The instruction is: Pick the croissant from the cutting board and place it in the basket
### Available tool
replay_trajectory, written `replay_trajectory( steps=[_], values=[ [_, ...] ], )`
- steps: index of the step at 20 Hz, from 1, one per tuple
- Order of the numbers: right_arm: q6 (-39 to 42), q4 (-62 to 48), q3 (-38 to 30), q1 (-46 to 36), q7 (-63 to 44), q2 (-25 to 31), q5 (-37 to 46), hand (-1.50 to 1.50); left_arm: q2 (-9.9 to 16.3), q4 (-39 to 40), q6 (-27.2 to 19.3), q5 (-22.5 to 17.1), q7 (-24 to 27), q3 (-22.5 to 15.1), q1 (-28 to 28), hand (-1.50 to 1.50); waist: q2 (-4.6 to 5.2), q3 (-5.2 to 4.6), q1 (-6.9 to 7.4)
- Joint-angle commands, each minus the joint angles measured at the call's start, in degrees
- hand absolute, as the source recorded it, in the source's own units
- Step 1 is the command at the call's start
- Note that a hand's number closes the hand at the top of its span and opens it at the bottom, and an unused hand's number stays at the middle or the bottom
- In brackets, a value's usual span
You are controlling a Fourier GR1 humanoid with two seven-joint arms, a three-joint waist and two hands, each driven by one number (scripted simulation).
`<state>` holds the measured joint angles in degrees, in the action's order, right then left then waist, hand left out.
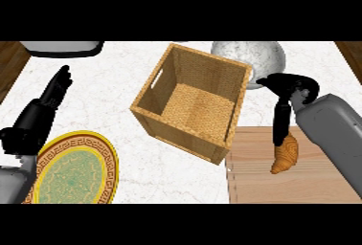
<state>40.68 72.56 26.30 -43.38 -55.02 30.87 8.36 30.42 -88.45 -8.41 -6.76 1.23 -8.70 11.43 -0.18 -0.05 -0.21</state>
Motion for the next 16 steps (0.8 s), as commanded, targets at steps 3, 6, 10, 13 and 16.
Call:
replay_trajectory(
  steps=[3,6,10,13,16],
  values=[
    [3.3,-0.4,1.9,3.4,-7.0,-2.2,1.5,-1.5,-1.5,-0.8,-0.4,1.7,-1.4,0.4,1.4,0.0,0.04,0.03,0.0],
    [4.1,-1.8,0.9,4.5,-4.2,0.1,3.5,-1.5,-0.7,-0.6,2.4,0.9,-1.2,1.5,0.1,0.0,0.14,0.04,0.21],
    [-0.2,1.2,0.8,10.2,-1.1,-0.7,8.5,-1.5,-2.4,-5.0,1.0,2.9,-3.9,1.6,-0.9,0.0,0.08,0.07,0.31],
    [3.9,1.2,-2.3,9.1,-1.7,-0.5,9.1,-1.5,-2.4,-0.1,4.2,3.0,-1.2,4.0,0.5,0.0,0.14,0.04,0.2],
    [0.4,3.9,-1.3,14.5,1.5,-1.8,13.6,-1.5,-4.2,-3.5,3.4,4.0,-3.1,3.9,-0.8,0.0,0.11,0.06,0.29]
  ],
)
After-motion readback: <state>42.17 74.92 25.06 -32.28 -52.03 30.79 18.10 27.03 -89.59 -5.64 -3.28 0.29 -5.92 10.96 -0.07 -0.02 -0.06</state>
